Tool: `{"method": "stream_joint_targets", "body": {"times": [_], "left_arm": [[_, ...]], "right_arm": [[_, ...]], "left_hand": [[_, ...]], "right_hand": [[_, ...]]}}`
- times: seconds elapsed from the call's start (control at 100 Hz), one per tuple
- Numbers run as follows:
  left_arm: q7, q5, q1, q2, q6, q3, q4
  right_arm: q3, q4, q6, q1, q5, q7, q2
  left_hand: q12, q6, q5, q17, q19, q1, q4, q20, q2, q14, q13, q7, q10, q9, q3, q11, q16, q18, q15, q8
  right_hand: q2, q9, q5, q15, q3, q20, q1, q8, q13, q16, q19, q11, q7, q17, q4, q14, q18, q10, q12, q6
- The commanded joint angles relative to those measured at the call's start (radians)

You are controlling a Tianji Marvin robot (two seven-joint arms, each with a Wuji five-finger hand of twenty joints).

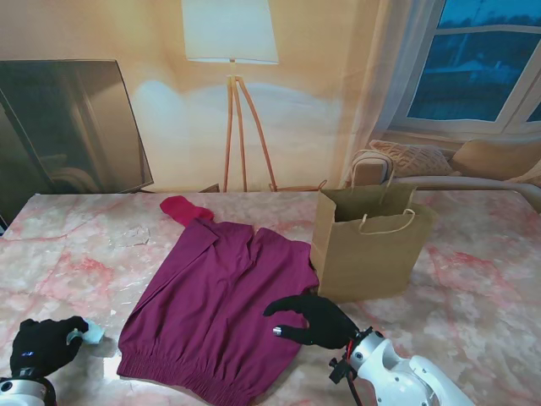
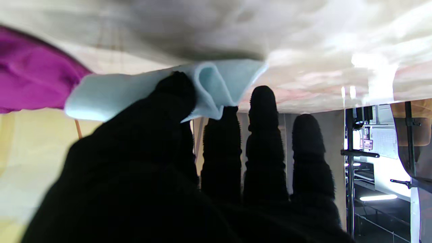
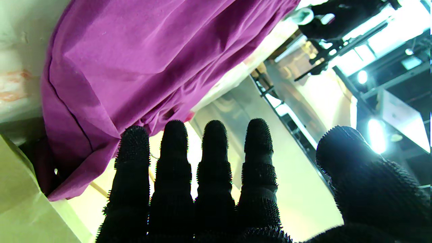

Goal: Fold the socks and the shorts into the kraft paper bag

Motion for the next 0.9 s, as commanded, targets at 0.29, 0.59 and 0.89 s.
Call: {"method": "stream_joint_targets", "body": {"times": [0.29, 0.59, 0.89], "left_arm": [[-0.028, -0.048, -0.024, -0.015, -0.033, 0.033, -0.213], [-0.107, -0.108, -0.107, -0.011, -0.064, 0.179, -0.316], [-0.089, -0.124, -0.249, -0.011, -0.061, 0.371, -0.277]], "right_arm": [[0.025, -0.046, 0.022, -0.008, -0.028, -0.033, -0.008], [0.046, -0.084, 0.027, -0.035, -0.096, -0.12, -0.017], [0.018, -0.097, 0.055, -0.038, -0.094, -0.199, -0.035]], "left_hand": [[0.018, 0.032, 0.031, 0.033, 0.045, 0.051, -0.018, 0.039, 0.045, 0.0, 0.112, 0.06, 0.033, 0.16, -0.028, 0.131, 0.038, 0.012, 0.083, 0.077], [0.036, 0.054, 0.048, 0.023, 0.031, 0.059, -0.012, 0.038, 0.049, 0.003, 0.111, 0.041, 0.037, 0.17, -0.047, 0.131, 0.042, 0.013, 0.067, 0.058], [0.041, 0.08, 0.087, 0.043, 0.047, 0.049, -0.005, 0.051, 0.016, 0.017, 0.138, 0.031, 0.048, 0.195, -0.023, 0.135, 0.051, 0.027, 0.079, 0.001]], "right_hand": [[-0.016, 0.022, -0.006, 0.025, 0.014, 0.029, 0.001, 0.0, 0.039, 0.016, 0.031, 0.012, 0.005, 0.01, 0.055, 0.001, -0.01, 0.011, 0.005, 0.013], [-0.234, -0.091, -0.139, 0.015, 0.122, 0.01, 0.026, -0.03, 0.025, 0.001, 0.015, 0.004, -0.055, 0.026, 0.012, 0.005, -0.021, 0.022, 0.005, 0.104], [-0.419, -0.221, -0.233, 0.003, 0.229, -0.036, 0.042, -0.075, -0.026, -0.04, -0.017, 0.042, -0.074, 0.037, -0.051, 0.048, -0.001, 0.062, 0.019, 0.183]]}}
